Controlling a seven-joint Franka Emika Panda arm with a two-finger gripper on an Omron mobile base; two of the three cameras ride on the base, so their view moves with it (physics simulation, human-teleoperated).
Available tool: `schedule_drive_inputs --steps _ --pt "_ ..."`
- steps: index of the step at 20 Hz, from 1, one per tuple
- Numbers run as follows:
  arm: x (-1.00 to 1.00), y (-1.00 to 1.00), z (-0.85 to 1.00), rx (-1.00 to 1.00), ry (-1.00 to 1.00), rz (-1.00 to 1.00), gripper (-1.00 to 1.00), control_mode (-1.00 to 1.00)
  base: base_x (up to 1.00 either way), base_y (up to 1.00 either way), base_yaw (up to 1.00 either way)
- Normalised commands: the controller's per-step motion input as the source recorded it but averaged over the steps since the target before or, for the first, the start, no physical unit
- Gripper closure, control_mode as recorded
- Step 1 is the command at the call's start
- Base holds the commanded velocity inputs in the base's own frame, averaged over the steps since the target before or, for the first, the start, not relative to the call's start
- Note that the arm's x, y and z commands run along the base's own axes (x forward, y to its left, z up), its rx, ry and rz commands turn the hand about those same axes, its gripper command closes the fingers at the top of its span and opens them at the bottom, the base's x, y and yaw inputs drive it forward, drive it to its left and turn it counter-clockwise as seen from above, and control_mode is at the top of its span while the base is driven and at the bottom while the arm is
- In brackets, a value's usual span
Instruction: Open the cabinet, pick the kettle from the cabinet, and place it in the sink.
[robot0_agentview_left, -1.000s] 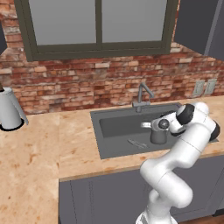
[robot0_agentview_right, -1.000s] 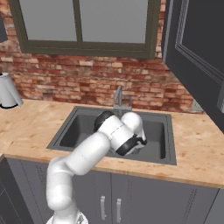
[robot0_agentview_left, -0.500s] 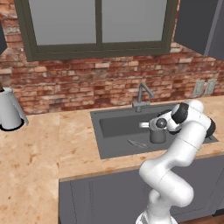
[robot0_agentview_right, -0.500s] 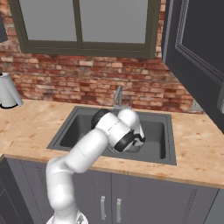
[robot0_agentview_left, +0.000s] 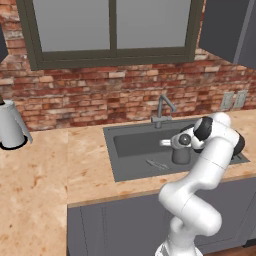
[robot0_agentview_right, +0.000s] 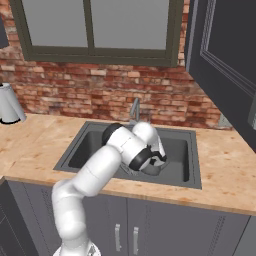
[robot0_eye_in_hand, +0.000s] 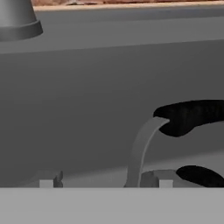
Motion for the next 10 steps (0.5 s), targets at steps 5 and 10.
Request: schedule_drive_inputs --steps 5,10 --pt "-0.30 -0.09 -0.17 0.00 0.00 -0.02 -1.00 -1.00 0.00 0.00 0.00" --pt "-0.27 -0.02 -0.19 0.00 0.00 -0.03 -1.00 -1.00 0.00 0.00 0.00"
